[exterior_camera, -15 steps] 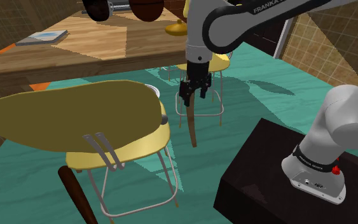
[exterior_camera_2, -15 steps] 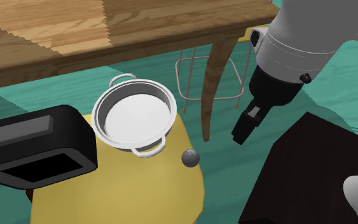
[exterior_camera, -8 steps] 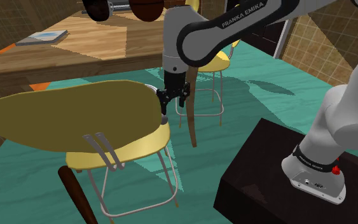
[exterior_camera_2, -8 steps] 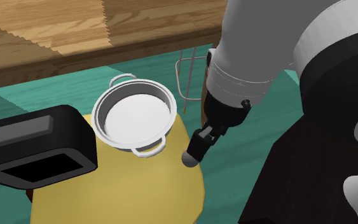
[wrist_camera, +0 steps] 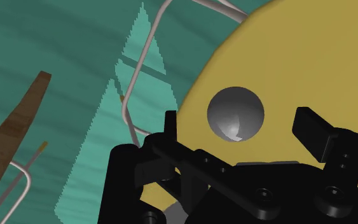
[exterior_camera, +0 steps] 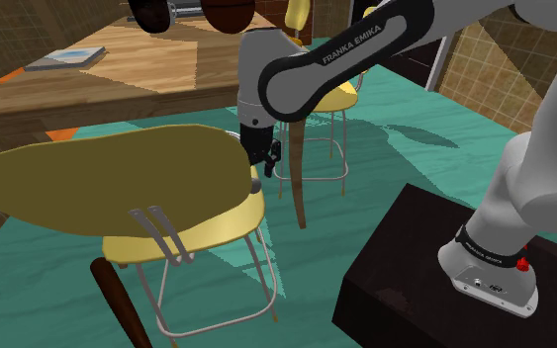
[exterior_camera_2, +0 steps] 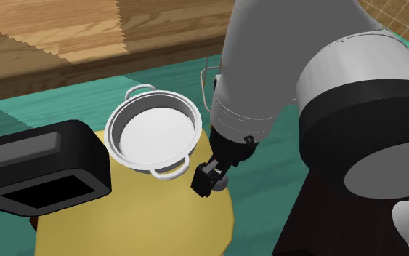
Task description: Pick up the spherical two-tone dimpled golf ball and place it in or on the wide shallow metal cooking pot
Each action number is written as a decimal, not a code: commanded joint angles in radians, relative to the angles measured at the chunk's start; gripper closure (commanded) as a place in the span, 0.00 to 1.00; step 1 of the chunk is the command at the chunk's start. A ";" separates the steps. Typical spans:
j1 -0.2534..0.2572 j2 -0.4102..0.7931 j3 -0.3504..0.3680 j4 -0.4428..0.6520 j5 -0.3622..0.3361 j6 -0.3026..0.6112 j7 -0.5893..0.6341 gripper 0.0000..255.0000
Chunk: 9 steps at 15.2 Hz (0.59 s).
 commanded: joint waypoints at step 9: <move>0.006 0.029 0.002 -0.013 -0.006 0.043 0.005 0.00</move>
